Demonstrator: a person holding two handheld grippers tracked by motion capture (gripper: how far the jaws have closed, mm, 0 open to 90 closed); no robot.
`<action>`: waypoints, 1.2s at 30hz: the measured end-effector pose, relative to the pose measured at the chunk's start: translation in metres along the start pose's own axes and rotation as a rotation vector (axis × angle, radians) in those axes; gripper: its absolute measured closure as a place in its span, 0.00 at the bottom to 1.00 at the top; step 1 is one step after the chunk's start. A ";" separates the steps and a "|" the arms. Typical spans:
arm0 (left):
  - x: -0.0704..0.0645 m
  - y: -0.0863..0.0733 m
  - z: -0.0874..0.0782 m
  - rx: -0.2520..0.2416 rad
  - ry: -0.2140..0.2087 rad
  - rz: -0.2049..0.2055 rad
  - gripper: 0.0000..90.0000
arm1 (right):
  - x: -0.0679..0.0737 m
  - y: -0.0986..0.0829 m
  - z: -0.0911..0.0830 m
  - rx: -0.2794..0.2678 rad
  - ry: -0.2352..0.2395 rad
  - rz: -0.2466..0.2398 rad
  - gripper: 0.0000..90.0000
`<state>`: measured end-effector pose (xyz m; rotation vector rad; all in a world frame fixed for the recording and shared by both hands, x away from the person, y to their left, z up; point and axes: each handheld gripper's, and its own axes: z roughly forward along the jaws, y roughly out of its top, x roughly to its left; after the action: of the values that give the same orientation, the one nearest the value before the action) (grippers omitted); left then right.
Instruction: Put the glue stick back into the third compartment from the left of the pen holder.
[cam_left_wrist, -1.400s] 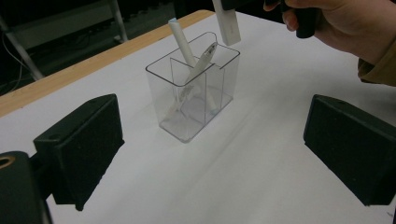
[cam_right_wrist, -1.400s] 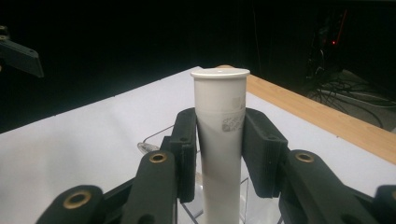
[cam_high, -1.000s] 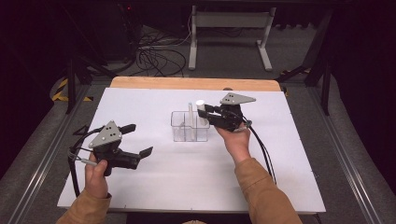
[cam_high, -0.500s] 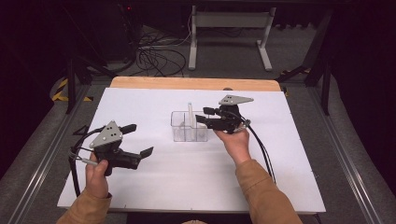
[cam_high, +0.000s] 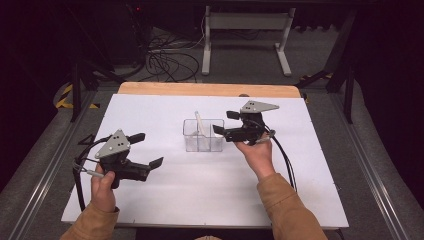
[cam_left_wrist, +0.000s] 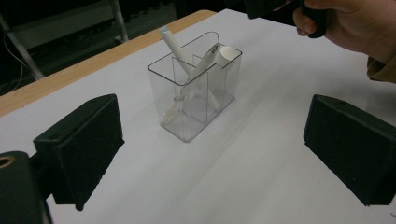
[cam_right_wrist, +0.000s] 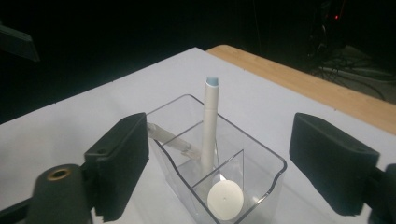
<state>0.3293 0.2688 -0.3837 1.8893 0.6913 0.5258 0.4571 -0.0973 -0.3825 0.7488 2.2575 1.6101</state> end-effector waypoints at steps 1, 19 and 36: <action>0.000 -0.001 0.000 -0.002 0.001 -0.003 0.06 | 0.001 0.002 -0.004 -0.007 0.002 -0.006 0.19; -0.001 -0.003 -0.006 -0.012 0.011 -0.012 0.06 | 0.009 0.003 -0.054 -0.028 -0.004 -0.057 0.13; -0.001 -0.008 -0.012 -0.033 -0.009 -0.010 0.05 | 0.016 -0.016 -0.090 -0.009 -0.022 -0.122 0.02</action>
<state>0.3191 0.2786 -0.3865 1.8557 0.6822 0.5188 0.3953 -0.1647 -0.3650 0.6113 2.2330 1.5470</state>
